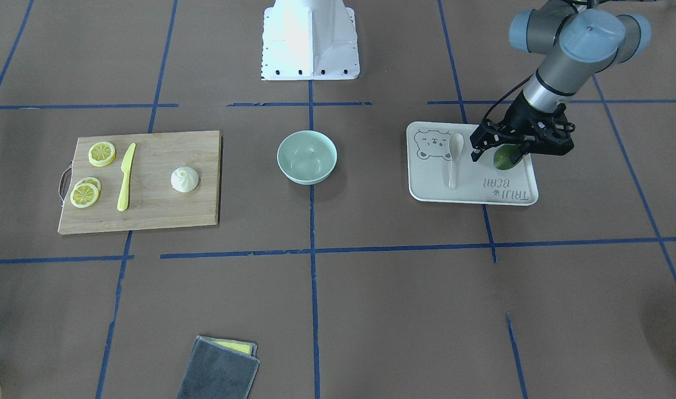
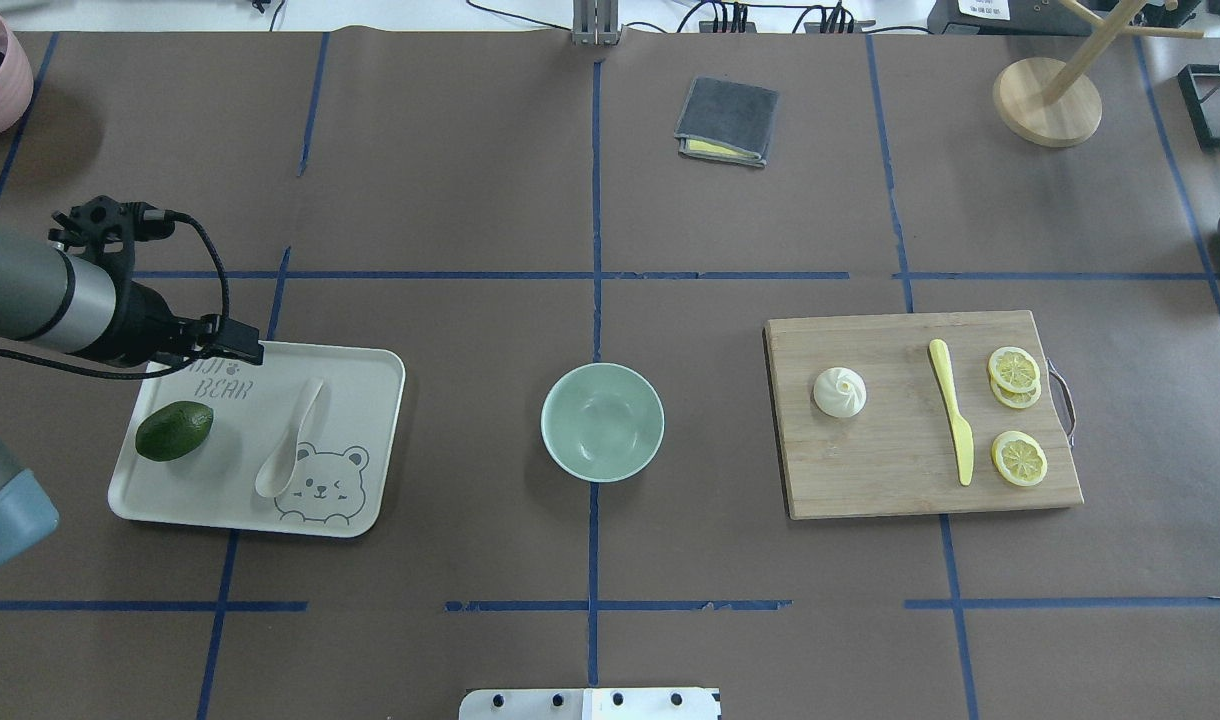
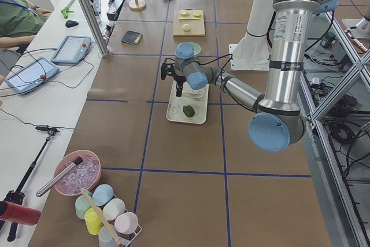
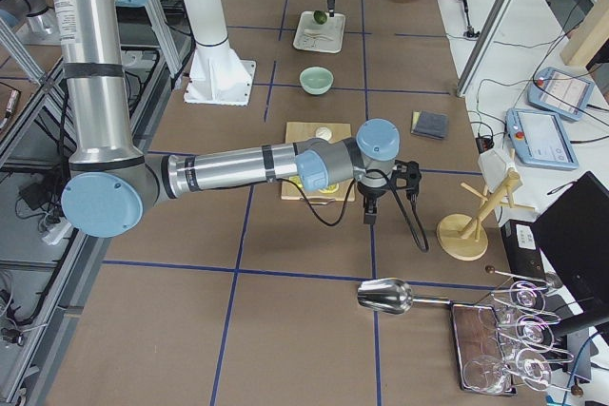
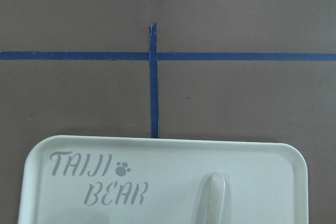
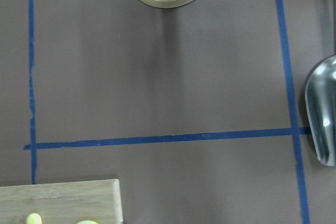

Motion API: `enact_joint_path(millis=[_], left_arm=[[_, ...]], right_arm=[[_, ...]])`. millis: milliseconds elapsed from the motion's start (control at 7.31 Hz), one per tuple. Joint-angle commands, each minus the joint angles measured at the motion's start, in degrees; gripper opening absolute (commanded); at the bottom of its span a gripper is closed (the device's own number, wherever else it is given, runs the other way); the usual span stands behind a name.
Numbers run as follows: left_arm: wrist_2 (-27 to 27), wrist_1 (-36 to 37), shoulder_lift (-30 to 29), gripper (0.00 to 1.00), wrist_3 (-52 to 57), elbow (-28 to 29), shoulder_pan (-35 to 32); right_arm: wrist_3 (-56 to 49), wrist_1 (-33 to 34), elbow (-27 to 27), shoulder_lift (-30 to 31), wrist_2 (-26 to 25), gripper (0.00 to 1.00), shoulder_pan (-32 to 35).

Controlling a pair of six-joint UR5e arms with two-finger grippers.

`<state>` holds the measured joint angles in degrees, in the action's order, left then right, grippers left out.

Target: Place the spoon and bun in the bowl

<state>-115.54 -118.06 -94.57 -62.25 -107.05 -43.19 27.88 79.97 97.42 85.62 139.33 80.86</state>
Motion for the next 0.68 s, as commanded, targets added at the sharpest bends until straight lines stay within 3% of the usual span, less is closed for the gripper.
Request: enact_joint_path(millis=[0, 547], left_arm=[[3.8, -3.1, -0.1, 0.94, -1.9, 3.2, 4.1], [8.3, -2.7, -2.7, 0.89, -1.9, 5.4, 8.1]], right_arm=[[7.8, -0.1, 5.6, 0.1, -0.3, 1.0, -4.5], [7.9, 0.0, 6.8, 0.1, -0.3, 1.0, -6.6]])
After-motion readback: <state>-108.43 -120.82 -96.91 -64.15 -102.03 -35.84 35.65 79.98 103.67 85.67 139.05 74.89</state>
